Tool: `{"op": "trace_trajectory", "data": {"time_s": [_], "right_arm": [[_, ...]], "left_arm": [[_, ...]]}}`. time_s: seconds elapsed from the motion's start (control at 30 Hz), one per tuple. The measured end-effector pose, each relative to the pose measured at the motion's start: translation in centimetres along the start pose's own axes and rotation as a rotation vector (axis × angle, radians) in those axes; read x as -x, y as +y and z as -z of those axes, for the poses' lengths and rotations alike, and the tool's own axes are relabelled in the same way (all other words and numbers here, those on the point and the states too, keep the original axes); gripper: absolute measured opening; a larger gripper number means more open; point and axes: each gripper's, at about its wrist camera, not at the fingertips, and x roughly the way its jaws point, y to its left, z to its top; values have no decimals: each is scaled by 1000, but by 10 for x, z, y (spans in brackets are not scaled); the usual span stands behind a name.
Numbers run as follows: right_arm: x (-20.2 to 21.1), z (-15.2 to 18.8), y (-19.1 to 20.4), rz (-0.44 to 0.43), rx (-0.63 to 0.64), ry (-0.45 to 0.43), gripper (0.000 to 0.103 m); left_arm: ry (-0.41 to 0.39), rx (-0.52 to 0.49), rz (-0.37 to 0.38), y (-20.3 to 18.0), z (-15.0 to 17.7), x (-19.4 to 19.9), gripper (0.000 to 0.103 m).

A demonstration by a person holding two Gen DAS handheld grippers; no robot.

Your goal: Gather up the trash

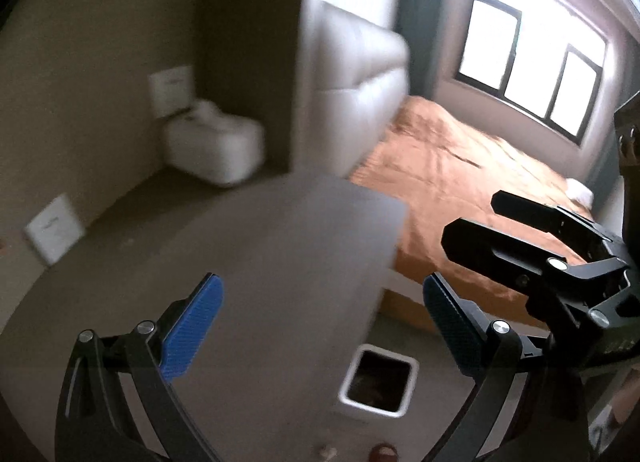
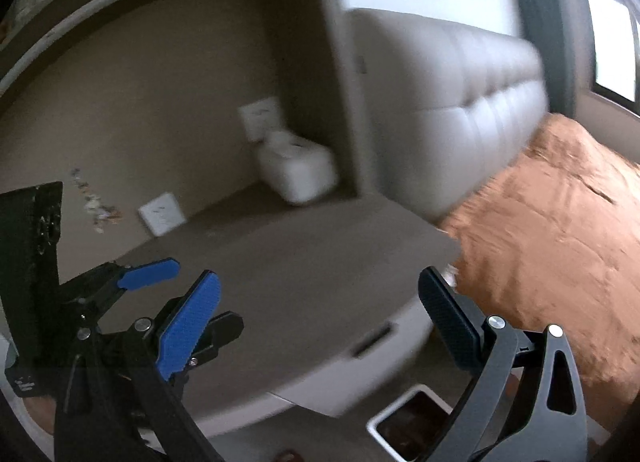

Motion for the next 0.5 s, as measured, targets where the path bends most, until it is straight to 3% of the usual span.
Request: {"op": "trace_trajectory", "data": {"time_s": [0.27,0.5], "right_arm": [[-30,-12,94,-155,96,7,98],[-49,-17,163,-224,148,18,98]], "left_arm": [[-32,114,-163,89,24,64,98],[-58,207,-301,156,52,114,98]]}}
